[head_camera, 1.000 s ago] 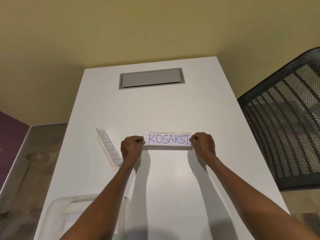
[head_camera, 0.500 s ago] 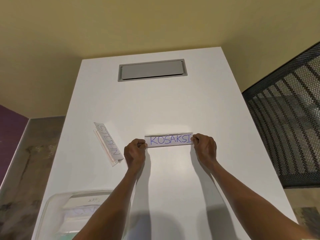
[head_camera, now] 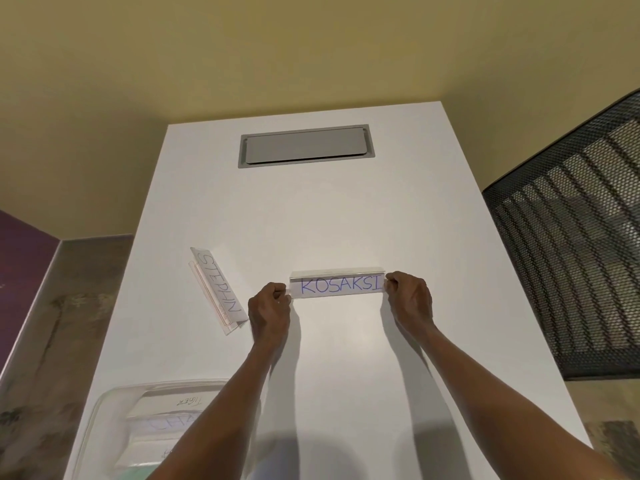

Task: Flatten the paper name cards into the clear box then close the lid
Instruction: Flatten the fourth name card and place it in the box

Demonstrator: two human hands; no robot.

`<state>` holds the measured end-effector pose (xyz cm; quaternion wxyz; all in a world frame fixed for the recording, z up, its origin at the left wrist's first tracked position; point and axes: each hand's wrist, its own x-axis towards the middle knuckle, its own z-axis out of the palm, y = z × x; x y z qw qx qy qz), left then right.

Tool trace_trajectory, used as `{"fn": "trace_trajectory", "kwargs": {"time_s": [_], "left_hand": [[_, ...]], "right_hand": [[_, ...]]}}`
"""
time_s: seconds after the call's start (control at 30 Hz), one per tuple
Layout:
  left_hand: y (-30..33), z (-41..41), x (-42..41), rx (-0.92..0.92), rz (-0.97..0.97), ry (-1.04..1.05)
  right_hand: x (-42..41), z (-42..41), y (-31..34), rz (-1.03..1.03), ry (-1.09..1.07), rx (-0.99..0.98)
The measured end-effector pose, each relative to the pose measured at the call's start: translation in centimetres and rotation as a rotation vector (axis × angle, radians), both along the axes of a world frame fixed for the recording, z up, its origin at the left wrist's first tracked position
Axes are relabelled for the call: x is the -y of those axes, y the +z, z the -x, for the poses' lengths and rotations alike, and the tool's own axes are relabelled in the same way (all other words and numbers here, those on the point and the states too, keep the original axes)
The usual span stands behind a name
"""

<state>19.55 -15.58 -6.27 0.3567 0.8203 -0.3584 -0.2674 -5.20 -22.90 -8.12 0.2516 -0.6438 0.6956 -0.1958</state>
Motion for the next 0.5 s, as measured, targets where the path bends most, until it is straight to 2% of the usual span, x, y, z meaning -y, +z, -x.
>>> {"fn": "trace_trajectory", "kwargs": {"time_s": [0.1, 0.2, 0.27, 0.33, 0.43, 0.5], "left_hand": [[-0.5, -1.1, 0.4, 0.112, -0.029, -0.069], [-0.3, -2.1, 0.5, 0.144, -0.047, -0.189], [-0.2, -2.8, 0.8, 0.268, 0.023, -0.329], [-0.3, -3.6, 1.3, 0.417, 0.028, -0.478], [0.0, -4.3, 2.7, 0.522, -0.043, -0.598], [0.3, -4.3, 3.4, 0.537, -0.043, -0.647]], "right_hand": [[0.0, 0.5, -0.3, 0.031, -0.002, 0.039], [-0.1, 0.9, 0.0, -0.021, -0.029, 0.233], [0.1, 1.0, 0.8, -0.059, 0.070, 0.267], [0.9, 1.2, 1.2, -0.107, 0.229, 0.128], [1.9, 1.1, 1.4, -0.117, 0.347, -0.102], [2.0, 1.2, 1.1, 0.004, 0.423, -0.153]]}}
